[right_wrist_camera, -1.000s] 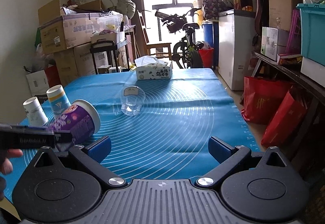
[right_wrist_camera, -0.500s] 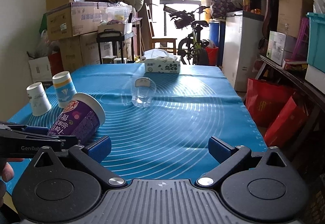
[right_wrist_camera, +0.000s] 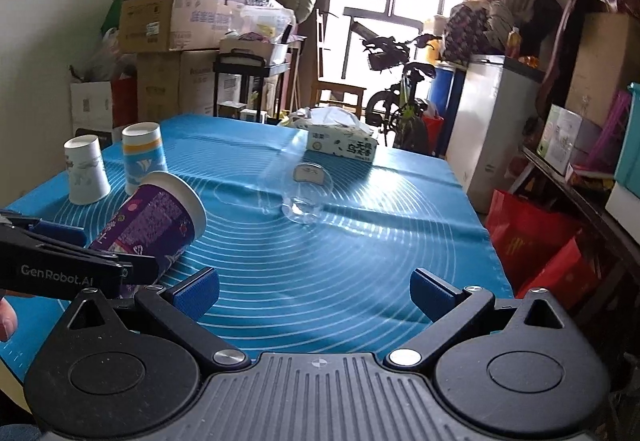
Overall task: Flip cup upside down
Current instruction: 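Lift the purple cup with the right tool, then roll the right tool to turn the purple cup open end down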
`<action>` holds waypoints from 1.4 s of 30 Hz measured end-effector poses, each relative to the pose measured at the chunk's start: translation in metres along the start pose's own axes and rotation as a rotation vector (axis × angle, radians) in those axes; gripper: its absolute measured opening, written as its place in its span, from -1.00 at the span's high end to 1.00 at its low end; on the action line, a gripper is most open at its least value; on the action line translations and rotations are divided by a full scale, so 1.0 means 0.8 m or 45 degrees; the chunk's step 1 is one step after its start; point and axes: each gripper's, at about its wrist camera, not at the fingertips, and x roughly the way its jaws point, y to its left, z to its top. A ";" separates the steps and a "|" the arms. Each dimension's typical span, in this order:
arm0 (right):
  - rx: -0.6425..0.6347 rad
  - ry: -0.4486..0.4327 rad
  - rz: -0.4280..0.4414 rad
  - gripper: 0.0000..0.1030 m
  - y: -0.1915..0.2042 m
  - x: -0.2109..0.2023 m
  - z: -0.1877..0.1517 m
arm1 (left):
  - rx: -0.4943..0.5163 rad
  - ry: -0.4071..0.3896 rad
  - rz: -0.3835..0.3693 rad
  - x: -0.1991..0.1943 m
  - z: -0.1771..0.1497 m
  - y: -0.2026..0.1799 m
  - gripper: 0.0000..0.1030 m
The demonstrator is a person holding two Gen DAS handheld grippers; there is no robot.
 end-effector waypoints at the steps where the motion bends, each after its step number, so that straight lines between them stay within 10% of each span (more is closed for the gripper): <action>1: -0.003 0.002 0.004 -0.99 0.002 0.001 0.001 | -0.002 -0.004 0.002 -0.001 0.000 0.002 -0.71; 20: -0.103 0.008 0.019 -0.99 0.010 0.003 0.011 | 0.015 -0.086 0.073 -0.016 0.000 0.015 -0.73; 42: -1.947 -0.015 0.083 -0.95 0.202 0.030 0.057 | -0.131 -0.117 0.337 -0.061 -0.014 0.129 -0.90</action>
